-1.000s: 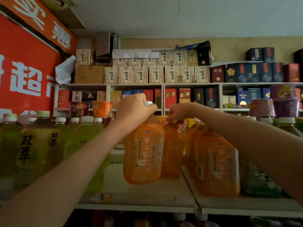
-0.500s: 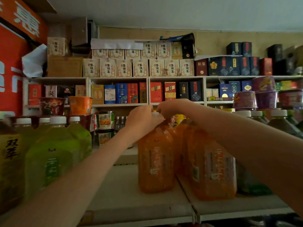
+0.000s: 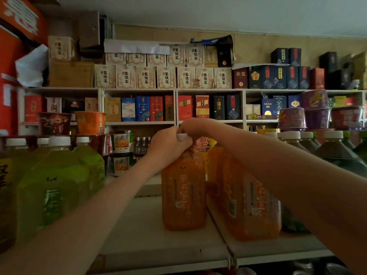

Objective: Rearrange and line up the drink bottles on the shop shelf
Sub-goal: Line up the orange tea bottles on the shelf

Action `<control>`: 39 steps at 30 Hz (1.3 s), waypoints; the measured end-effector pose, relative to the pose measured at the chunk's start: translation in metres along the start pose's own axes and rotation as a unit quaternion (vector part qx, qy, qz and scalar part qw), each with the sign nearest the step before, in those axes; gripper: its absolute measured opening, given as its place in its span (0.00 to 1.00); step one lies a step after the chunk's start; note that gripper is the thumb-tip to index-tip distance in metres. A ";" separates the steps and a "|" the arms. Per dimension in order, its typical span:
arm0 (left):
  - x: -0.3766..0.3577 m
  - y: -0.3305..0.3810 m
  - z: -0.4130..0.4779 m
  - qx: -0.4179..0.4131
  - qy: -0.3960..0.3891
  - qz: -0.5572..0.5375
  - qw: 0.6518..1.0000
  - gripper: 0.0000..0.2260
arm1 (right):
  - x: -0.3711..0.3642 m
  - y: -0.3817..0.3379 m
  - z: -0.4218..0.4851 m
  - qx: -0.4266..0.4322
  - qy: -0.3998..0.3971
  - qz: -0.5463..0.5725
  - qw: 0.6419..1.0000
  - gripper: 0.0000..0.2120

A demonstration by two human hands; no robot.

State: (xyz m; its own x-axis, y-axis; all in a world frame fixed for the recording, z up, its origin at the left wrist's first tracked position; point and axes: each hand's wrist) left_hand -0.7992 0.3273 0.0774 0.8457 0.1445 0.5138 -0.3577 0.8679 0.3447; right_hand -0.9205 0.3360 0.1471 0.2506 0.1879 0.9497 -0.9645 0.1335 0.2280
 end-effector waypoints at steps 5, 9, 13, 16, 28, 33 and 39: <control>-0.012 -0.003 0.001 -0.006 0.047 -0.002 0.999 0.13 | -0.001 0.009 -0.004 -0.019 -0.012 -0.012 1.000 0.12; -0.025 0.002 0.002 -0.014 0.045 -0.041 0.998 0.09 | 0.001 0.010 -0.009 0.017 0.001 0.005 1.000 0.14; -0.027 0.003 0.007 -0.010 0.019 -0.034 0.999 0.07 | 0.000 0.013 -0.010 0.023 -0.014 0.054 0.998 0.17; -0.027 0.002 0.009 0.003 0.008 -0.012 1.000 0.10 | 0.001 0.012 -0.012 -0.004 -0.001 0.092 0.996 0.18; 0.002 0.017 -0.002 0.111 -0.043 -0.001 0.993 0.18 | 0.019 0.006 -0.050 0.003 0.147 0.102 0.984 0.15; 0.034 0.043 -0.032 0.079 0.005 0.053 0.995 0.16 | 0.026 -0.033 -0.090 0.054 0.282 0.127 0.949 0.14; 0.069 0.029 -0.114 0.076 0.155 0.144 0.974 0.14 | -0.001 -0.098 -0.129 0.175 0.296 0.264 0.901 0.14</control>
State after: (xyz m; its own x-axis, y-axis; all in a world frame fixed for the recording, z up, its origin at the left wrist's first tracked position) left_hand -0.7060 0.4166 0.0334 0.7723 0.5285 0.3525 -0.6323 0.6932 0.3460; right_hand -0.8156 0.4480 0.0962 -0.3496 0.6358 0.6882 -0.9039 -0.4221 -0.0691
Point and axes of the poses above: each hand's wrist, its own z-axis towards the middle knuckle, its own x-axis out of the back of the hand, y = z × x, and after that the axes turned 5 degrees about -z, right-handed
